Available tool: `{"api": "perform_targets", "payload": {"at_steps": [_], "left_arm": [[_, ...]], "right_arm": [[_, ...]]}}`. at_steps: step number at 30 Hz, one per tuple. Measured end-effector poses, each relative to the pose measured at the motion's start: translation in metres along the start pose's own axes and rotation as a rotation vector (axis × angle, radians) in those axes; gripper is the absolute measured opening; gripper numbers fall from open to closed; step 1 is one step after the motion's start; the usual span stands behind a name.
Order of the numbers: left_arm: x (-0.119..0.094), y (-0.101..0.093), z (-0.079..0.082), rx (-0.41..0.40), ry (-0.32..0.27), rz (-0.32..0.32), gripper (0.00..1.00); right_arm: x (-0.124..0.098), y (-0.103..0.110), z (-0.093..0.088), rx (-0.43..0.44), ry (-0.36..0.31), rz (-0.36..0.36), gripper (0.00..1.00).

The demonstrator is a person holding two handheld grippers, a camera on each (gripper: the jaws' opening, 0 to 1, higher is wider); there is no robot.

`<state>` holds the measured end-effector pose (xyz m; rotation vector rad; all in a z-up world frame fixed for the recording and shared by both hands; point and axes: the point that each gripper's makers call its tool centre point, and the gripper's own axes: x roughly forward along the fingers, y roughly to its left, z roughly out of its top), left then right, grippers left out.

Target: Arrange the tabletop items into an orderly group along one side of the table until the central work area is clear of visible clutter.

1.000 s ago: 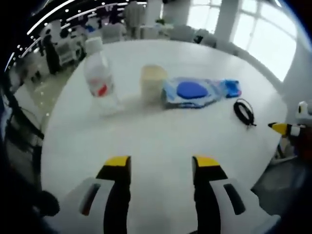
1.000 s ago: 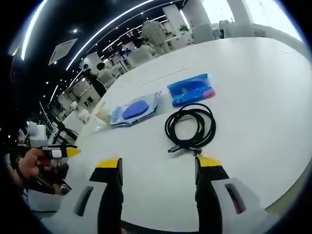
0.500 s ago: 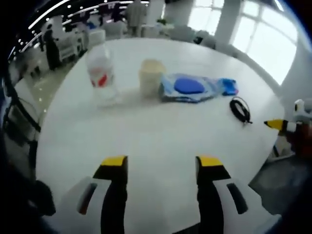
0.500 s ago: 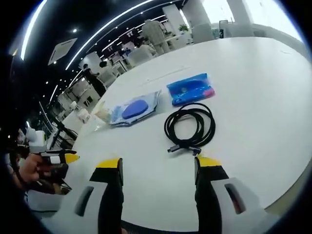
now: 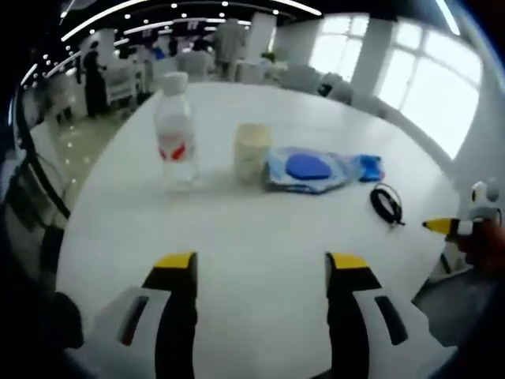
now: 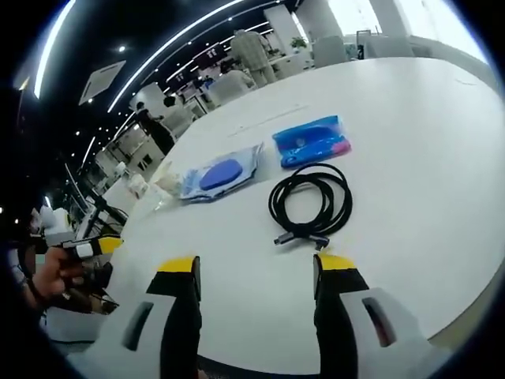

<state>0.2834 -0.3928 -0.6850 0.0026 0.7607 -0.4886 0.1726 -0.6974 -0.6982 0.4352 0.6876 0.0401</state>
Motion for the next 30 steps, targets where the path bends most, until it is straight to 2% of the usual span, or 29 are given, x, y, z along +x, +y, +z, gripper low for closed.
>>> {"api": "perform_targets", "payload": {"at_steps": [4,10,12,13,17,19,20,25,28,30], "left_arm": [[0.002,0.009,0.008,0.002,-0.014,0.024,0.64],[0.008,0.031,0.042,0.019,-0.070,0.071,0.64],[0.006,0.035,0.058,0.023,-0.110,0.077,0.61],[0.005,0.039,0.075,0.053,-0.155,0.088,0.61],[0.004,0.049,0.117,0.081,-0.257,0.110,0.56],[0.003,0.055,0.129,0.095,-0.271,0.129,0.54],[0.004,0.059,0.141,0.108,-0.299,0.138,0.54],[0.018,0.068,0.168,0.129,-0.307,0.134,0.53],[0.029,0.072,0.178,0.135,-0.307,0.137,0.49],[0.036,0.074,0.179,0.161,-0.282,0.148,0.42]], "right_arm": [[0.000,0.000,0.000,0.001,0.001,0.000,0.57],[0.001,0.003,-0.003,-0.016,0.017,0.005,0.56],[0.002,0.004,-0.004,-0.019,0.021,0.006,0.56],[0.002,0.005,-0.005,-0.027,0.027,0.007,0.56],[0.003,0.008,-0.008,-0.048,0.037,0.017,0.56],[0.003,0.008,-0.008,-0.043,0.038,0.020,0.56],[0.003,0.008,-0.007,-0.040,0.036,0.020,0.56],[0.004,0.009,-0.008,-0.041,0.040,0.027,0.56],[0.004,0.009,-0.009,-0.037,0.040,0.028,0.56],[0.003,0.007,-0.008,-0.031,0.038,0.021,0.56]]}}
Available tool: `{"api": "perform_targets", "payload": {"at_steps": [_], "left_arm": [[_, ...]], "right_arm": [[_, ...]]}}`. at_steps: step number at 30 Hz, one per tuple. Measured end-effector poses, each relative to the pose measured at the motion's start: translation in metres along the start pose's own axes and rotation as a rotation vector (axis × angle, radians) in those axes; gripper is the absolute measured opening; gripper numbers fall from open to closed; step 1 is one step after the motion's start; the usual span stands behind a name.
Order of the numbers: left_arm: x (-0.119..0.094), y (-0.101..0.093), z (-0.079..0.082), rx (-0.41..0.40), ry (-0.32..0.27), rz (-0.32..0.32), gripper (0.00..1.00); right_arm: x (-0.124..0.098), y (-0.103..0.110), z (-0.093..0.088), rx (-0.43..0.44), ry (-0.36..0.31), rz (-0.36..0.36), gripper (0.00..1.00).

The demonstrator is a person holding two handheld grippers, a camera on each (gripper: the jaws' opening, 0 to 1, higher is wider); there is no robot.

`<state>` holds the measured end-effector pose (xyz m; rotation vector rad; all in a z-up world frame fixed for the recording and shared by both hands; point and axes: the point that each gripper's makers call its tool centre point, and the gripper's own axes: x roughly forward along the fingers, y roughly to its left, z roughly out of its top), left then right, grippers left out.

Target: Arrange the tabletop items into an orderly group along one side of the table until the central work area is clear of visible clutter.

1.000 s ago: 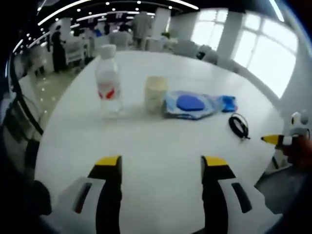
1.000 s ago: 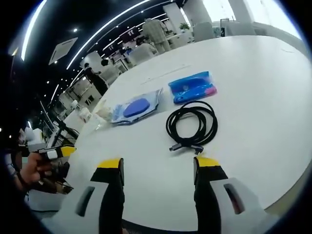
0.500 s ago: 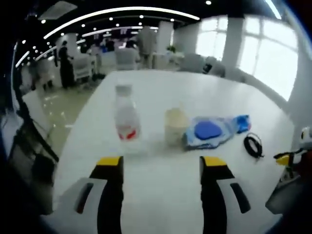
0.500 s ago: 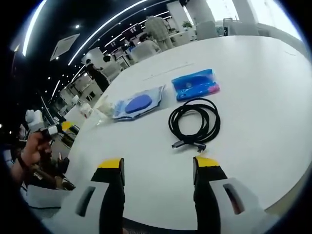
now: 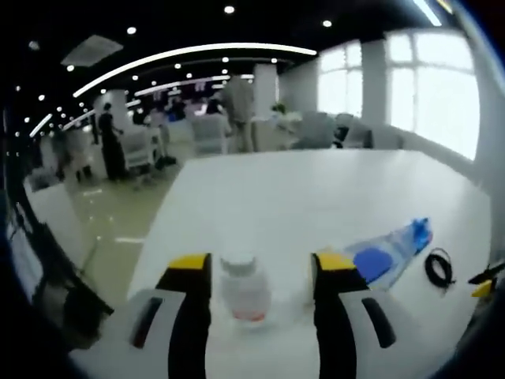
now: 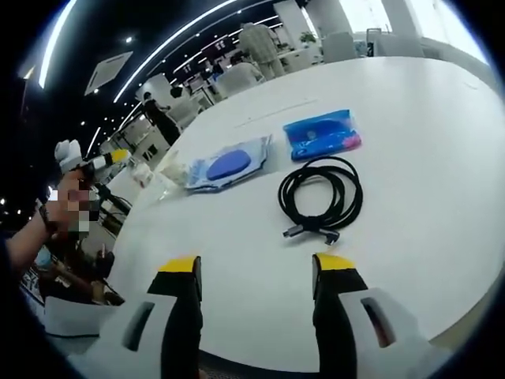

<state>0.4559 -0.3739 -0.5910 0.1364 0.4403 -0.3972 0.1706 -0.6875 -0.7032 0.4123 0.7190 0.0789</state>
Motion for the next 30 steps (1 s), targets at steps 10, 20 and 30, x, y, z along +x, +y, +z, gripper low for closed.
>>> {"api": "perform_targets", "payload": {"at_steps": [10,20,30], "left_arm": [[0.014,0.014,-0.005,0.025,0.023,0.045,0.25],[0.018,0.015,-0.003,0.009,0.012,0.039,0.20],[0.023,0.000,0.000,-0.082,0.029,0.054,0.20]], "right_arm": [[0.000,-0.004,-0.001,-0.013,0.006,-0.018,0.56],[-0.003,0.001,0.002,-0.096,0.010,-0.029,0.57],[-0.011,-0.003,0.009,-0.112,-0.009,-0.045,0.57]]}}
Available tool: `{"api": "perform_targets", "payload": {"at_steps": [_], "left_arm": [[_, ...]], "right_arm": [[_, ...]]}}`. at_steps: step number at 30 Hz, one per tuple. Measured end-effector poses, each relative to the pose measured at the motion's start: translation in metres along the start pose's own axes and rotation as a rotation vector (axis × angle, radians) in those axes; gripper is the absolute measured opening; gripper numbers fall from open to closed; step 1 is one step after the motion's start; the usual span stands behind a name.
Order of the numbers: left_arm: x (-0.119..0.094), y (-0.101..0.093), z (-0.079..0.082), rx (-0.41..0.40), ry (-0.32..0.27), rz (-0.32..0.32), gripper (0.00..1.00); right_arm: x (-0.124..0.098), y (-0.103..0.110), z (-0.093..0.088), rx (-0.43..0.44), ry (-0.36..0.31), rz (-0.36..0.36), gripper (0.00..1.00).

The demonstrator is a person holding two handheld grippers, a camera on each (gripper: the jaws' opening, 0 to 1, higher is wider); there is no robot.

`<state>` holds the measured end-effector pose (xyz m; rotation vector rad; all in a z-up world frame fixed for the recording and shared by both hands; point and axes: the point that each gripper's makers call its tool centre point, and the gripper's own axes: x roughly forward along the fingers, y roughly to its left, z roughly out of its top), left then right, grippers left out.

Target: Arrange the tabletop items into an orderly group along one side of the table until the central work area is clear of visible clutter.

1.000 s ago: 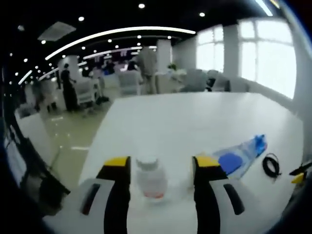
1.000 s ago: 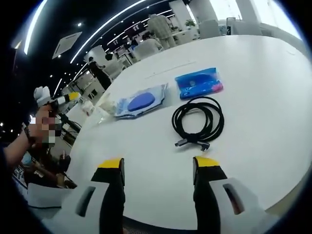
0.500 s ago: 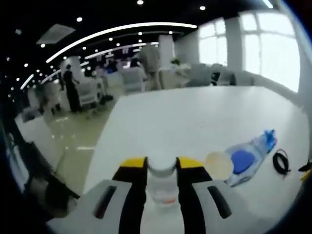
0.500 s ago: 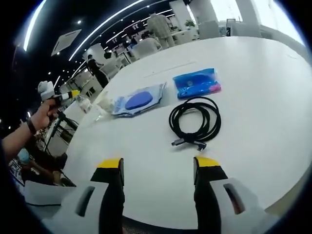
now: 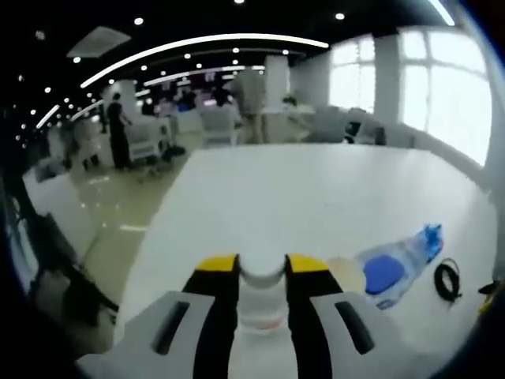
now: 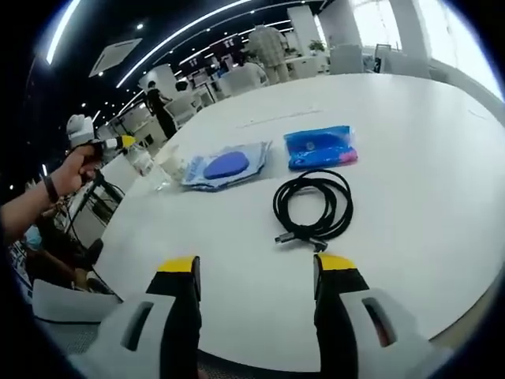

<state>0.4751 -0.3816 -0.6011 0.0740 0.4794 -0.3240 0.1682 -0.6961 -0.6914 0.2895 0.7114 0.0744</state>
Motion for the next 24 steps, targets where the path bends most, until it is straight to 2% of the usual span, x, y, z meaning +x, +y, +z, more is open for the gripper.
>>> {"api": "perform_targets", "payload": {"at_steps": [13,24], "left_arm": [[0.004,-0.003,0.001,-0.086,0.025,0.054,0.20],[0.005,-0.020,0.002,-0.110,0.043,0.067,0.20]], "right_arm": [[0.000,-0.002,0.002,0.023,-0.015,-0.004,0.56],[0.000,-0.003,0.004,0.045,-0.030,-0.001,0.56]]}}
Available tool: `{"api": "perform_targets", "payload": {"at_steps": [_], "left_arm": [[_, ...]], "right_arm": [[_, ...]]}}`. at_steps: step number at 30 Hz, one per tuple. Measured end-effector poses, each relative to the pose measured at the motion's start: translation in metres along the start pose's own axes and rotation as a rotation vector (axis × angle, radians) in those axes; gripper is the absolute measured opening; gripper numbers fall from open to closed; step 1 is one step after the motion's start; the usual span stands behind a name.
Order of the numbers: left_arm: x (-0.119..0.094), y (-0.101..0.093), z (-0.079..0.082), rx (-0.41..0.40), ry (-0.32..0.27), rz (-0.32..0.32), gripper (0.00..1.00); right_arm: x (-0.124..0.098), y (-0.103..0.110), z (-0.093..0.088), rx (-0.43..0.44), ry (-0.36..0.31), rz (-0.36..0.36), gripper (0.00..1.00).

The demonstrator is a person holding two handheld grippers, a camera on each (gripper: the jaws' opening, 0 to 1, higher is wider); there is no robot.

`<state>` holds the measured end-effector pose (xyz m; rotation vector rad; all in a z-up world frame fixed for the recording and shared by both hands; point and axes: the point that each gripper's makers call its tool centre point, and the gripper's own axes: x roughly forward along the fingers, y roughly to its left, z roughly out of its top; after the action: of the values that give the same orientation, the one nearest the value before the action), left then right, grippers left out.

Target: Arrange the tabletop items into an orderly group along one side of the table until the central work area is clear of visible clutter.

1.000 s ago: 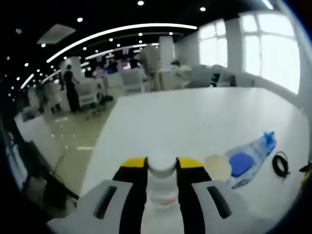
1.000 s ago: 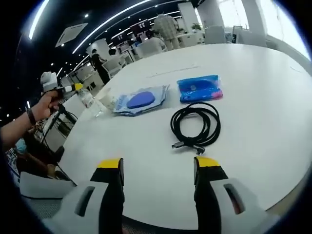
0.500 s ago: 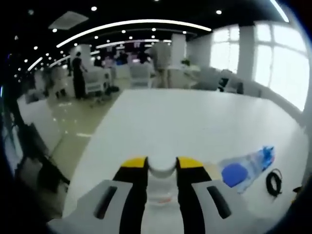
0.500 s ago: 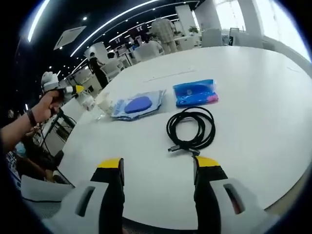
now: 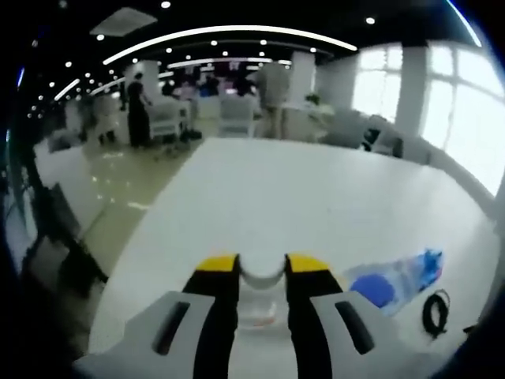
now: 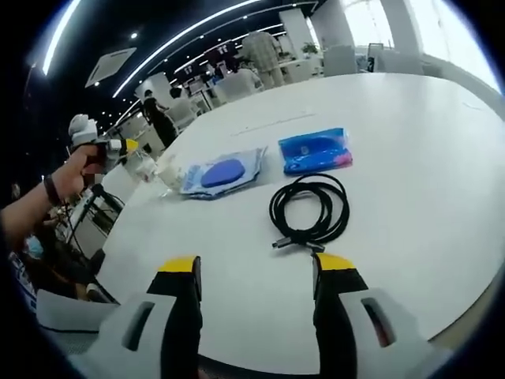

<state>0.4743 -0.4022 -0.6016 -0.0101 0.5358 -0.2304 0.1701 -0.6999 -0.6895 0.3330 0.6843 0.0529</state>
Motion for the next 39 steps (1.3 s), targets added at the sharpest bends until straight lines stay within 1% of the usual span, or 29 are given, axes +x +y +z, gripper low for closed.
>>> {"api": "perform_targets", "payload": {"at_steps": [2,9,12,14,17,19,21,23,26,29,31,34,39], "left_arm": [[0.000,-0.002,0.000,0.006,0.003,-0.005,0.20],[-0.002,-0.002,0.000,0.037,0.009,0.016,0.20],[-0.004,-0.003,0.000,0.076,0.004,0.021,0.20],[-0.004,-0.003,0.000,0.078,0.000,0.018,0.20],[-0.006,-0.003,0.006,0.080,-0.028,0.010,0.21],[-0.007,-0.004,0.011,0.092,-0.041,-0.001,0.24],[-0.006,-0.006,0.014,0.111,-0.045,-0.018,0.29],[-0.006,-0.007,0.013,0.139,-0.037,-0.033,0.30],[-0.005,-0.009,0.010,0.156,-0.028,-0.050,0.31],[-0.005,-0.011,0.010,0.177,-0.034,-0.063,0.29],[-0.005,-0.011,0.011,0.192,-0.038,-0.069,0.25],[-0.007,-0.008,0.013,0.188,-0.048,-0.067,0.18],[-0.006,-0.008,0.015,0.221,-0.052,-0.082,0.18]], "right_arm": [[0.000,-0.001,0.000,0.004,0.000,-0.002,0.56],[0.000,-0.001,0.001,0.013,-0.006,0.000,0.56],[0.001,-0.001,0.000,0.015,-0.004,0.000,0.56],[0.001,-0.001,0.000,0.025,-0.005,0.001,0.56],[0.001,-0.003,0.000,0.026,-0.005,-0.001,0.56],[0.002,-0.002,0.000,0.029,-0.008,0.001,0.56],[0.002,-0.002,0.000,0.026,-0.005,0.002,0.56],[0.002,-0.001,-0.001,0.025,-0.004,0.006,0.56],[0.002,-0.001,0.000,0.024,-0.006,0.008,0.56],[0.002,-0.001,0.001,0.030,-0.010,0.008,0.56],[0.001,-0.001,0.001,0.032,-0.012,0.008,0.56],[0.002,-0.001,0.002,0.033,-0.012,0.010,0.56],[0.002,-0.001,0.002,0.033,-0.011,0.009,0.56]]}}
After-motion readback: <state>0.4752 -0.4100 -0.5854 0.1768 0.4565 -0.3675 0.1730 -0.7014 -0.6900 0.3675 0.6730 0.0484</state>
